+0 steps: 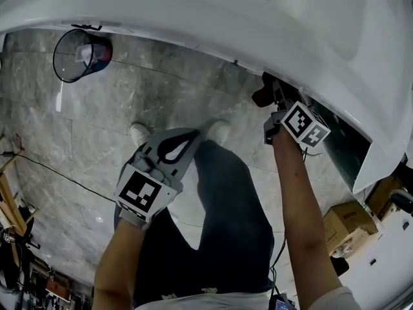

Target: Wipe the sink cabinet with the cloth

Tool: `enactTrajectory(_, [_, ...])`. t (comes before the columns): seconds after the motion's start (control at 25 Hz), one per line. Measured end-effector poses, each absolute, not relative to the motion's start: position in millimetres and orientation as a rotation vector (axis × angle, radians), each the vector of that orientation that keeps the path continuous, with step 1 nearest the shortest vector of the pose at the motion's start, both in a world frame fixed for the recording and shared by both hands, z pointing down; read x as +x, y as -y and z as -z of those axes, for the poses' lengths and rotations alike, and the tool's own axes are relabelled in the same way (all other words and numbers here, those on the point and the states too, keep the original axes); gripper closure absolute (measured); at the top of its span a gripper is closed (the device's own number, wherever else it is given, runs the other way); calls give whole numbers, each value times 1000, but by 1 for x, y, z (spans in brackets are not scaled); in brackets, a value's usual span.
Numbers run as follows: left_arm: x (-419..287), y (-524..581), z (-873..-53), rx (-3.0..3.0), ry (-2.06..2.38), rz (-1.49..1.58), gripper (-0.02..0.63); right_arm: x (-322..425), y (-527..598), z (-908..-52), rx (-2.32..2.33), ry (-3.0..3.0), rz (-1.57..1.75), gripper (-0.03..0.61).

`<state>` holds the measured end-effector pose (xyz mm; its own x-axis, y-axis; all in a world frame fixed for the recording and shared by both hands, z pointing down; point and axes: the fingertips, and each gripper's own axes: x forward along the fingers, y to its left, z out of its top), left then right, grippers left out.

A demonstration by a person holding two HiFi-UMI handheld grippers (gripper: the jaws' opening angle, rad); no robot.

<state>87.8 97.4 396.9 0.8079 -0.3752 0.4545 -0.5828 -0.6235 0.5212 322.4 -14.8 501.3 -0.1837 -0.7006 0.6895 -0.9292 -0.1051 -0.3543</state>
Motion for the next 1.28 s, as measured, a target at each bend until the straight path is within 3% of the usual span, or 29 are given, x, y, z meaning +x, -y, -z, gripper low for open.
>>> enactTrajectory(0.6, [77, -108, -379, 2278, 694, -351, 603, 282, 27, -448, 1732, 1943, -1051, 463])
enactTrajectory(1.28, [18, -105, -380, 2252, 728, -314, 603, 203, 36, -411, 1682, 2032, -868, 463])
